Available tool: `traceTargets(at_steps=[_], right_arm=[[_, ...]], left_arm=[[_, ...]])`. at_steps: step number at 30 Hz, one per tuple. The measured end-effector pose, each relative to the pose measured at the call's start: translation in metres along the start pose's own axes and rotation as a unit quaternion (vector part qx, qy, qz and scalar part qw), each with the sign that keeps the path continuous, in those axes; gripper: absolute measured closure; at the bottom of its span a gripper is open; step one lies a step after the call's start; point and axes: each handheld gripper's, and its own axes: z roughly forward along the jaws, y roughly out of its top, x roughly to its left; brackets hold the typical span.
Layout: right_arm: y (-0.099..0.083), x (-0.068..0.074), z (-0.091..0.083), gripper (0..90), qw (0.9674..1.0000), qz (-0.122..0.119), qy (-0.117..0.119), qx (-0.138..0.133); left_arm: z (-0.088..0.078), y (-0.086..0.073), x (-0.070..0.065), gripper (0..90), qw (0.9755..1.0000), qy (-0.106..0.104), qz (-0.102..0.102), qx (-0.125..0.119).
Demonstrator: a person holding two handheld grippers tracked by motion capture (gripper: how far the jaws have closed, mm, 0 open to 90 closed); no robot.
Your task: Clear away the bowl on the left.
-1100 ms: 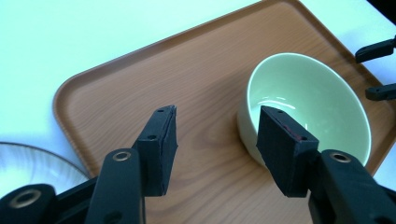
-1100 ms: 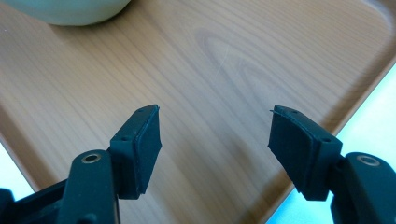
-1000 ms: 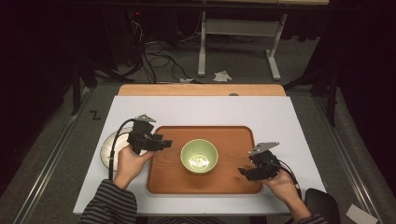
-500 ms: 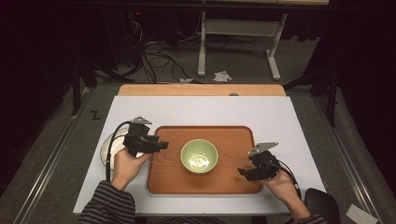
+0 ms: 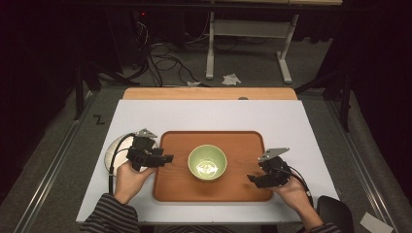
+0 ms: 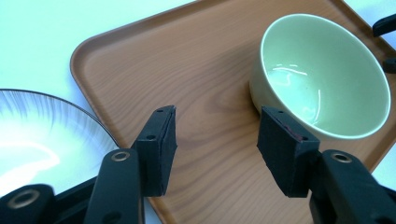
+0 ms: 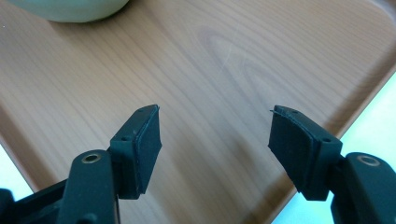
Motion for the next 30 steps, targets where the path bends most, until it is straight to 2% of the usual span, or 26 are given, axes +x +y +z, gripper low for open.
traceTargets(at_steps=[6,13,15,23,27,30], right_arm=[[0.0,0.0,0.001,35.7,1.0,-0.001,0.002,-0.001],[0.0,0.0,0.001,35.6,1.0,0.002,0.0,0.0],[0.001,0.0,0.002,35.6,1.0,0.002,-0.001,0.001],[0.0,0.001,0.002,35.6,1.0,0.001,-0.002,0.004],[0.0,0.0,0.001,35.6,1.0,0.001,0.0,0.001],[0.0,0.0,0.001,35.6,1.0,0.002,-0.002,0.001]], left_arm=[[0.0,-0.006,-0.001,46.1,1.0,0.0,-0.001,0.006],[0.001,-0.009,-0.005,45.8,0.9999,0.001,0.008,0.01],[0.004,-0.011,-0.008,45.7,0.9997,0.004,0.015,0.018],[0.009,-0.013,-0.012,45.6,0.9994,0.002,0.023,0.026],[0.011,-0.015,-0.012,45.5,0.9993,0.0,0.019,0.032],[0.014,-0.015,-0.014,45.4,0.999,0.006,0.025,0.037]])
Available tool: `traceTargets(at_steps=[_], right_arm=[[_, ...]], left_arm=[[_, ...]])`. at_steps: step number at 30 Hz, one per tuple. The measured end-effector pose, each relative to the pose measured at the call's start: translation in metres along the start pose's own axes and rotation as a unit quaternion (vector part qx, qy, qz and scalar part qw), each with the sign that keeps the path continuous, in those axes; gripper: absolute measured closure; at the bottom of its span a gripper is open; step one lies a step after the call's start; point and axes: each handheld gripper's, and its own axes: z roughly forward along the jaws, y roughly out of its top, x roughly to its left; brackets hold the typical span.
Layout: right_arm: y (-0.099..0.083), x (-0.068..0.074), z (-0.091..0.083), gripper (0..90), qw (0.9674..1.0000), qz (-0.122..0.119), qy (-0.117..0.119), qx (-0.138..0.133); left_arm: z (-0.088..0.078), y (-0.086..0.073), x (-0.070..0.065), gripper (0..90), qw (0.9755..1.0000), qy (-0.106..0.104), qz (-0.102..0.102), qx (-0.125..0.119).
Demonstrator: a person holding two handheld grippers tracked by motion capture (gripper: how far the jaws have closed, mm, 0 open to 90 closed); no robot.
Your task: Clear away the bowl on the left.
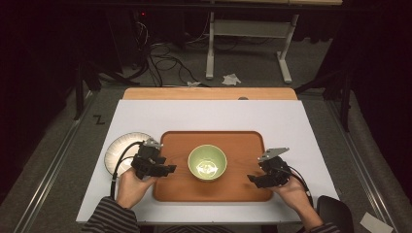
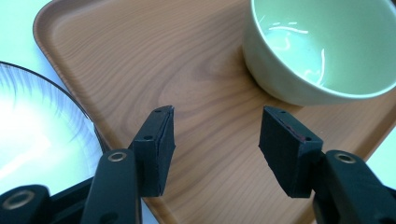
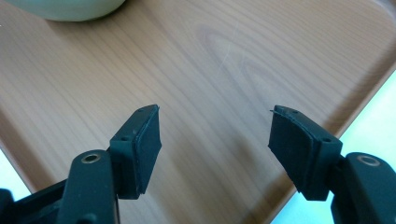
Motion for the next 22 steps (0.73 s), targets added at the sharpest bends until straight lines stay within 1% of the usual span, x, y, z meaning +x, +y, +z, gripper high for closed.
traceTargets(at_steps=[3,4,6,9,12,13,14,15,19,22], right_arm=[[0.0,0.0,0.001,35.7,1.0,-0.003,0.001,0.0],[0.001,0.001,0.001,35.7,1.0,-0.003,-0.001,0.002],[0.001,0.0,0.001,35.7,1.0,-0.004,0.0,0.003],[0.0,-0.001,0.0,35.7,1.0,-0.002,0.0,-0.001],[0.0,-0.002,-0.001,35.7,1.0,-0.001,-0.001,-0.001],[0.0,-0.002,0.0,35.7,1.0,0.0,0.001,-0.003],[0.0,-0.001,0.0,35.6,1.0,0.0,0.001,-0.003],[0.0,-0.001,0.0,35.5,1.0,0.001,0.0,0.0],[0.0,-0.001,0.0,35.4,1.0,0.003,0.0,-0.001],[-0.001,-0.004,-0.001,35.4,0.9999,0.008,0.003,-0.006]], left_arm=[[0.002,0.0,-0.002,45.2,1.0,-0.002,0.006,0.004],[0.003,0.0,-0.003,45.1,1.0,-0.001,0.006,0.006],[0.005,0.0,-0.004,44.9,0.9998,0.005,0.013,0.012],[0.007,0.0,-0.005,44.5,0.9997,0.007,0.016,0.018],[0.01,-0.001,-0.007,44.3,0.9993,0.013,0.025,0.025],[0.011,-0.001,-0.008,44.4,0.9992,0.013,0.026,0.026],[0.012,0.0,-0.008,44.3,0.9992,0.006,0.025,0.03],[0.013,0.0,-0.009,44.3,0.9991,0.003,0.026,0.032],[0.018,0.001,-0.009,44.3,0.9989,0.001,0.026,0.04],[0.018,0.002,-0.007,44.3,0.999,-0.002,0.022,0.04]])
